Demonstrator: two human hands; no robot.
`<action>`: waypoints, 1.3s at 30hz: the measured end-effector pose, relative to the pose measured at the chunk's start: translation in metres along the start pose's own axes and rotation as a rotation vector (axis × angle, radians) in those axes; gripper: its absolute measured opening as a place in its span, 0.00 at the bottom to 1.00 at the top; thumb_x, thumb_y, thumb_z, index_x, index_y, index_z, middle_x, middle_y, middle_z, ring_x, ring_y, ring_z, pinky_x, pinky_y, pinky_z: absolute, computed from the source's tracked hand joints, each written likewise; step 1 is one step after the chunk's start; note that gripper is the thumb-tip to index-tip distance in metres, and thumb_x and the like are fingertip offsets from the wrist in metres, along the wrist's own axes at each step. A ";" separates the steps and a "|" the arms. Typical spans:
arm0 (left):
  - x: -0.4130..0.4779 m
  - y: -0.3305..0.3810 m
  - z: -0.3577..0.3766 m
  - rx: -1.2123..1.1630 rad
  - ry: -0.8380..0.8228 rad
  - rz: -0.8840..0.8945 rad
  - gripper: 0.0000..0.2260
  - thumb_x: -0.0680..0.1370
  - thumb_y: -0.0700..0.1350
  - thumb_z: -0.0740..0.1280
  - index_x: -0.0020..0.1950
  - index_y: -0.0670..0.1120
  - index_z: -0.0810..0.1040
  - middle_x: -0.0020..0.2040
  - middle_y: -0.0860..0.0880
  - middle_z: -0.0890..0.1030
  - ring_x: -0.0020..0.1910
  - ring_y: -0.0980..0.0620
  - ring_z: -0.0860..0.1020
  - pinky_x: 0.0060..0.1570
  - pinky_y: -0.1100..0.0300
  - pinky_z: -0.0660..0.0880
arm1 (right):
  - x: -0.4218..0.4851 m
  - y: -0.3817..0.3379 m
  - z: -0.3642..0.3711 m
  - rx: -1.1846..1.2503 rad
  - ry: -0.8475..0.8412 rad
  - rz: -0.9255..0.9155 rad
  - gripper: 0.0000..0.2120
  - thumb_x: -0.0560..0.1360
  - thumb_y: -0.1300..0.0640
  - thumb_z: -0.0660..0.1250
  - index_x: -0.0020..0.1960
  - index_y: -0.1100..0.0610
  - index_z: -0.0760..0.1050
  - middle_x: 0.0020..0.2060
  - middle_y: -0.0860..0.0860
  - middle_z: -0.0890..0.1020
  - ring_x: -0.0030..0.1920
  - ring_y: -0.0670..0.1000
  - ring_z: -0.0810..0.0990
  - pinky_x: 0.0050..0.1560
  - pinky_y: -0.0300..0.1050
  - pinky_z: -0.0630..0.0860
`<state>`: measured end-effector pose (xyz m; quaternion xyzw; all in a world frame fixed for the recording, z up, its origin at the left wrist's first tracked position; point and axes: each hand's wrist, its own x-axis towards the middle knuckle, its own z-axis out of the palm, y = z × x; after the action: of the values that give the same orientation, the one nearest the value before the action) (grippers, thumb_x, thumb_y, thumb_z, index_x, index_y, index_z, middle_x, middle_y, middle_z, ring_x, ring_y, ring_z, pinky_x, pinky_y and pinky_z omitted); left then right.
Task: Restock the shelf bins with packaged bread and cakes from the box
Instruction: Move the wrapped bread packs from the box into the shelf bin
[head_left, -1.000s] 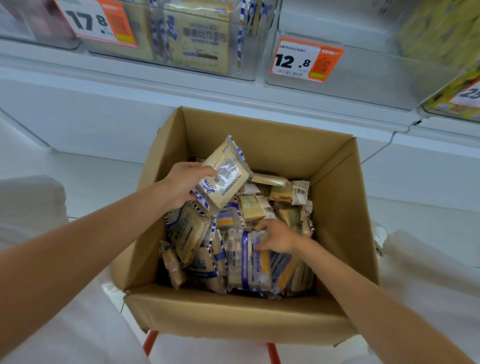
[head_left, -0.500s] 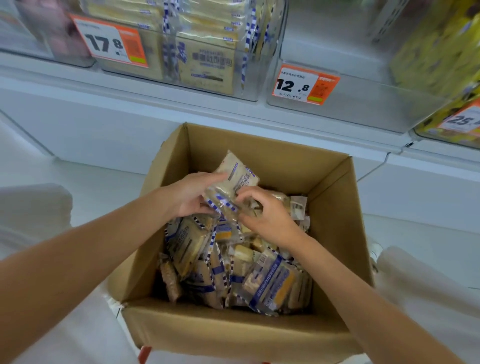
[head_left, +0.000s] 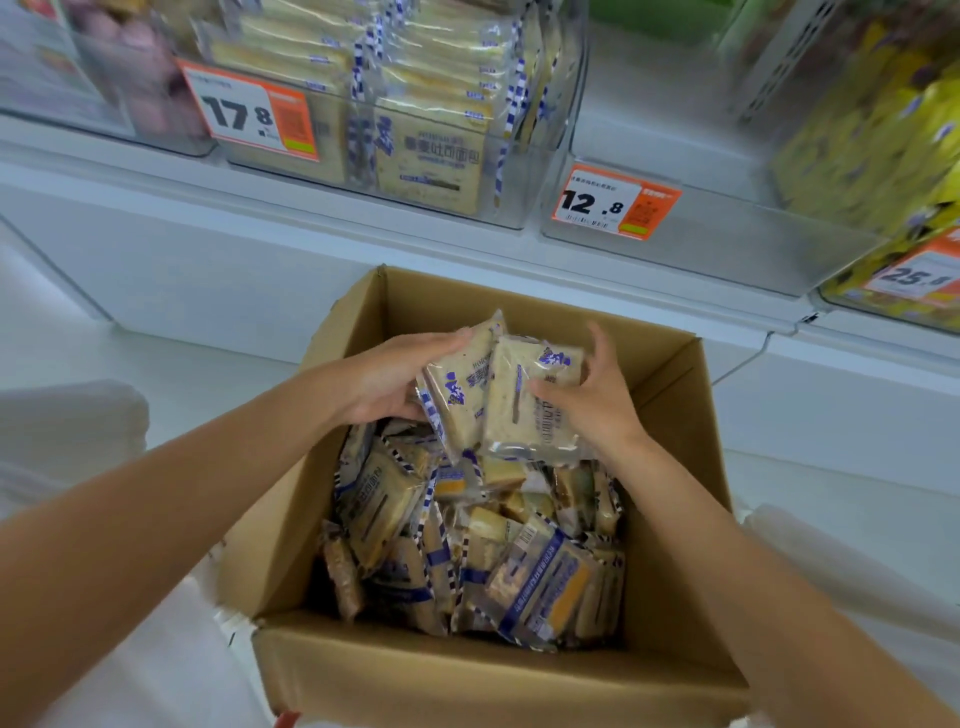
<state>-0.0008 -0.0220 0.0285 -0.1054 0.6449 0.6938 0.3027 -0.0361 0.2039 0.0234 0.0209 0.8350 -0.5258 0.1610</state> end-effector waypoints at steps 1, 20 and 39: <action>-0.001 0.005 -0.004 0.006 -0.024 -0.019 0.24 0.79 0.64 0.56 0.67 0.52 0.75 0.59 0.46 0.83 0.61 0.46 0.80 0.61 0.47 0.74 | -0.004 -0.012 -0.007 -0.066 -0.078 -0.110 0.51 0.69 0.61 0.77 0.77 0.37 0.48 0.72 0.48 0.69 0.60 0.46 0.80 0.62 0.58 0.77; -0.034 0.143 -0.044 0.346 0.221 0.554 0.20 0.75 0.60 0.69 0.62 0.50 0.77 0.56 0.55 0.81 0.55 0.57 0.79 0.55 0.60 0.76 | -0.006 -0.205 -0.014 -0.481 -0.214 -0.379 0.36 0.64 0.49 0.80 0.65 0.48 0.65 0.52 0.43 0.79 0.46 0.37 0.80 0.42 0.31 0.74; 0.067 0.215 -0.148 1.534 0.473 0.513 0.31 0.77 0.71 0.47 0.78 0.62 0.53 0.80 0.54 0.52 0.79 0.50 0.50 0.75 0.42 0.46 | 0.113 -0.268 0.037 -1.230 0.577 -0.081 0.50 0.76 0.49 0.69 0.77 0.61 0.33 0.70 0.60 0.66 0.52 0.60 0.77 0.39 0.46 0.71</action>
<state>-0.2102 -0.1414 0.1498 0.1366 0.9879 0.0702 -0.0196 -0.1890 0.0364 0.2090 0.0335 0.9917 0.0657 -0.1055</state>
